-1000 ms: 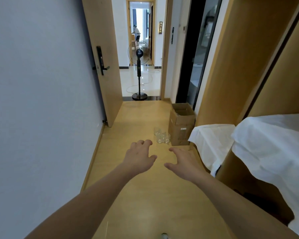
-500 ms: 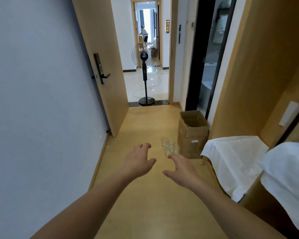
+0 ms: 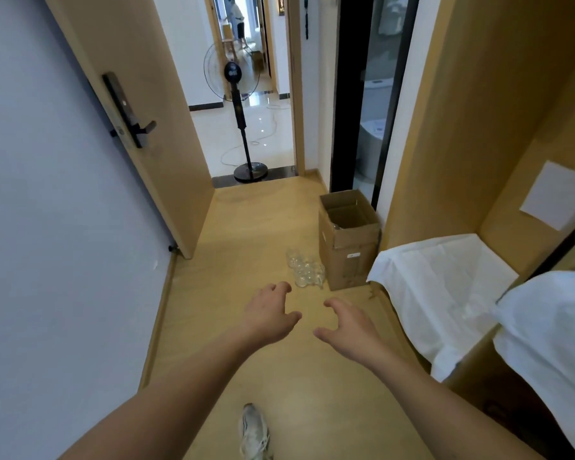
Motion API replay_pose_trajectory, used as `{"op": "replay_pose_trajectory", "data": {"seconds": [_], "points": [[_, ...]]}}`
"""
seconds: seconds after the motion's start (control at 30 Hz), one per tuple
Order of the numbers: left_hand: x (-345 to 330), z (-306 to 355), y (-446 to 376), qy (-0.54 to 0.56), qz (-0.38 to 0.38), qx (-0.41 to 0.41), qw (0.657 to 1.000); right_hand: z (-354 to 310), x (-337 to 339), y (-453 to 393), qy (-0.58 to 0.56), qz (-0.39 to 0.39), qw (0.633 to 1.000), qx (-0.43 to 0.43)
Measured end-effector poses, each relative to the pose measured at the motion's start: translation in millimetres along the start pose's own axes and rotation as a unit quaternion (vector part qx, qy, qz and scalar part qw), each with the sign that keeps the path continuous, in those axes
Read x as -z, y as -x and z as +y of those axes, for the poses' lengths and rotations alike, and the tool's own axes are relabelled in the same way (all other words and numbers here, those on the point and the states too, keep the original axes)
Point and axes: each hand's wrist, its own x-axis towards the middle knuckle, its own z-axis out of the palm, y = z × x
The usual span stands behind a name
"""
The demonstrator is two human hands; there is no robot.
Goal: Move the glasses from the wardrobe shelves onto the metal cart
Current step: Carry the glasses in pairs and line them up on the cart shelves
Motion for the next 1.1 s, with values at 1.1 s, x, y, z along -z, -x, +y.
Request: {"op": "replay_pose_trajectory", "data": {"seconds": [1.1], "points": [[13.2, -93.9, -442.0, 0.110, -0.142, 0.033, 0.983, -5.1, 10.6, -410.1, 0.002, -0.105, 0.977, -0.184]]}}
